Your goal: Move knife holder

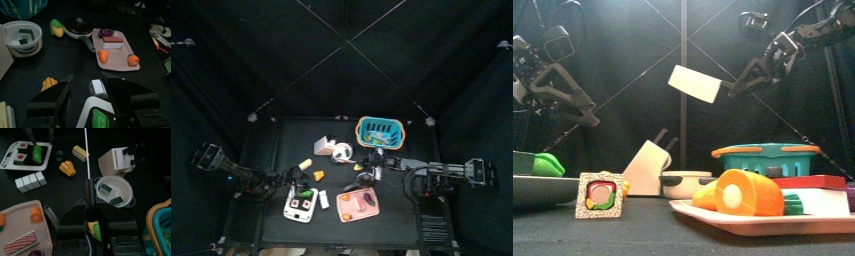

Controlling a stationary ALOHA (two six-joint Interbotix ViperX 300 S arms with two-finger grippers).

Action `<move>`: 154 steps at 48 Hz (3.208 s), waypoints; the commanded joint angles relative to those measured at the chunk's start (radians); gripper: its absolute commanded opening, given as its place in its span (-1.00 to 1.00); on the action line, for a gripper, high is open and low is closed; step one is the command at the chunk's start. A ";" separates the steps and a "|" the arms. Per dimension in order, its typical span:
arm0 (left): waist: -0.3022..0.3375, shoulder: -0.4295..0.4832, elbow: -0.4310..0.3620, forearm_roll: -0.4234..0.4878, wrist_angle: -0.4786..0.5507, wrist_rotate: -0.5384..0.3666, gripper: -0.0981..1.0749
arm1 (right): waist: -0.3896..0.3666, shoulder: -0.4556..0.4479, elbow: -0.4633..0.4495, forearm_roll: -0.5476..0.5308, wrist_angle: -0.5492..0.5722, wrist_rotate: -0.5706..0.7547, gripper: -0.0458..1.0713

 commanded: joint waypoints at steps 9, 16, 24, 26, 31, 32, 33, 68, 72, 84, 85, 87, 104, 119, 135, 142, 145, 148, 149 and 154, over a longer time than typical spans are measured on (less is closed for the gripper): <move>0.126 0.000 -0.054 0.021 -0.005 0.012 0.63 | 0.023 -0.069 0.051 0.008 -0.046 0.003 -0.18; 0.264 0.000 -0.078 0.115 -0.003 0.038 0.66 | 0.046 -0.084 0.084 0.018 -0.097 0.003 -0.18; 0.453 0.003 -0.114 0.270 0.040 0.078 0.83 | 0.046 -0.081 0.100 0.006 -0.140 0.000 -0.18; 0.494 0.005 -0.127 0.304 0.060 0.078 0.87 | 0.044 -0.083 0.097 -0.005 -0.143 0.000 -0.18; 0.591 0.015 -0.172 0.377 0.133 0.078 0.93 | 0.044 -0.086 0.095 -0.032 -0.152 0.000 -0.18; 0.607 0.018 -0.181 0.391 0.149 0.078 0.92 | 0.044 -0.084 0.097 -0.038 -0.153 0.000 -0.18; 0.632 0.025 -0.195 0.410 0.167 0.078 0.92 | 0.044 -0.084 0.098 -0.043 -0.155 0.000 -0.18; 0.919 0.457 -0.506 0.486 0.110 0.075 -0.01 | 0.021 -0.078 0.141 -0.044 -0.176 0.002 -0.18; 0.916 0.477 -0.523 0.486 0.114 0.077 -0.08 | 0.021 -0.078 0.143 -0.043 -0.176 0.002 -0.18; 0.916 0.413 -0.456 0.488 0.115 0.077 -0.04 | 0.021 -0.078 0.147 -0.043 -0.178 0.002 -0.18; 0.916 0.405 -0.449 0.494 0.115 0.077 -0.03 | 0.021 -0.078 0.147 -0.041 -0.178 0.002 -0.18; 0.916 0.391 -0.434 0.511 0.115 0.077 -0.01 | 0.021 -0.078 0.147 -0.043 -0.178 0.002 -0.18; 0.914 0.410 -0.449 0.589 0.121 0.075 0.03 | 0.021 -0.077 0.147 -0.044 -0.192 0.002 -0.18; 0.894 0.448 -0.453 0.586 0.190 0.074 0.03 | 0.012 -0.078 0.153 -0.043 -0.192 0.002 -0.18; 0.877 0.443 -0.410 0.571 0.193 0.074 0.03 | 0.009 -0.077 0.153 -0.041 -0.192 0.002 -0.18; 0.877 0.449 -0.405 0.551 0.212 0.074 0.03 | 0.009 -0.077 0.153 -0.041 -0.196 0.002 -0.18; 0.877 0.454 -0.405 0.551 0.222 0.074 0.03 | 0.009 -0.078 0.153 -0.041 -0.196 0.002 -0.18; 0.877 0.456 -0.403 0.549 0.235 0.074 0.03 | 0.009 -0.077 0.153 -0.041 -0.196 0.002 -0.18; 0.877 0.456 -0.403 0.549 0.238 0.074 0.03 | 0.009 -0.077 0.153 -0.041 -0.196 0.002 -0.18; 0.877 0.456 -0.402 0.549 0.256 0.074 0.03 | 0.009 -0.077 0.153 -0.041 -0.196 0.002 -0.18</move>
